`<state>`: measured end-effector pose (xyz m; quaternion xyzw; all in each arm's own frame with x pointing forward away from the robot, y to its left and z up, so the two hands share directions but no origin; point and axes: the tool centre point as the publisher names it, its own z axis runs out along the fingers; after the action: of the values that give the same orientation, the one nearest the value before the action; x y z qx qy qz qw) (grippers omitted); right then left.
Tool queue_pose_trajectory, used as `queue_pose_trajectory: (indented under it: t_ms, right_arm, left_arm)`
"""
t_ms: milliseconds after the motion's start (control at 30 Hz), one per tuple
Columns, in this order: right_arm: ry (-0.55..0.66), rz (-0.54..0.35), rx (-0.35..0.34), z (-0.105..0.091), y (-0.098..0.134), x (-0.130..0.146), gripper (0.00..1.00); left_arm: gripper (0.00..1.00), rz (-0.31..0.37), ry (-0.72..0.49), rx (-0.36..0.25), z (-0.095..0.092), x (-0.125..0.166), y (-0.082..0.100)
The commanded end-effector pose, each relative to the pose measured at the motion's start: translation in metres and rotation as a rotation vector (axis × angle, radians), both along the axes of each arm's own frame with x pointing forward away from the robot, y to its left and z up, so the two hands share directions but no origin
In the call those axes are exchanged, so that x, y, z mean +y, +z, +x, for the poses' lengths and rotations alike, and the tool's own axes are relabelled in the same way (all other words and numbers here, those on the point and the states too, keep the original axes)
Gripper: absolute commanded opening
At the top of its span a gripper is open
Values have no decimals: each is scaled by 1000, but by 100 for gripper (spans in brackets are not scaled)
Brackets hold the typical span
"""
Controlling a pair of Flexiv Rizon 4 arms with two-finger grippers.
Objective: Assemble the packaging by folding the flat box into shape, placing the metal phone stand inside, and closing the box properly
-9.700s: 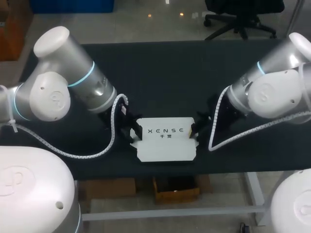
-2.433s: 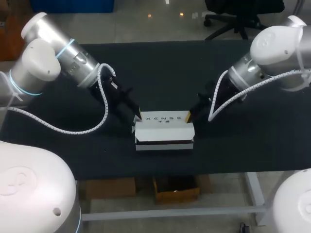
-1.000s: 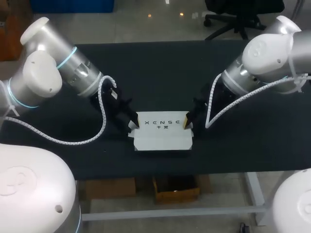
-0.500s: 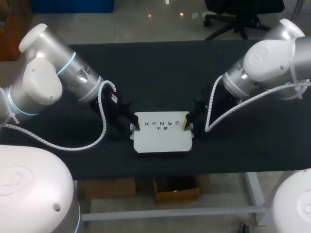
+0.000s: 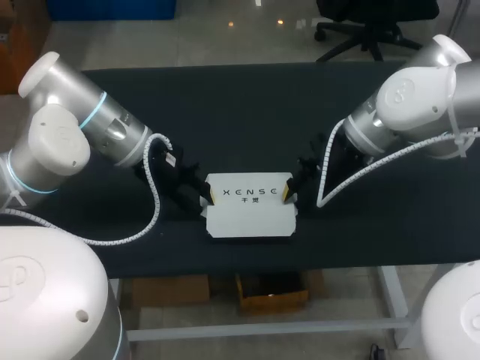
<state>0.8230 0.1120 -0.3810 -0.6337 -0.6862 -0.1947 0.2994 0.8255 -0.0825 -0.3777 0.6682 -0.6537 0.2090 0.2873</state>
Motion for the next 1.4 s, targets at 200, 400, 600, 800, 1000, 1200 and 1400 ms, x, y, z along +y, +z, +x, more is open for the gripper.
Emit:
queue_pose_trajectory:
  t_ms: [200, 400, 600, 800, 1000, 1200, 1400]
  right_arm:
    - [3, 8, -8, 0, -10, 1, 41]
    - [1, 19, -17, 1, -16, 1, 41]
    - [1, 37, -32, 3, -17, 4, 40]
    - [5, 58, -38, 5, -16, 7, 40]
    - [1, 66, -40, 4, -13, 7, 38]
    - [-2, 74, -40, 3, -12, 7, 38]
    - [-3, 78, -32, 4, -9, 8, 38]
  left_arm:
    - [44, -12, -5, -3, 1, -2, -5]
    - [44, -15, -4, -4, 3, -2, -7]
    - [44, -39, -17, -24, 3, -2, -8]
    - [44, -99, -22, -11, 5, -4, -10]
    - [42, -144, -18, -7, 4, -4, -9]
    - [42, -167, -15, -14, 4, -6, -6]
    - [42, -178, 9, -36, 4, -8, -1]
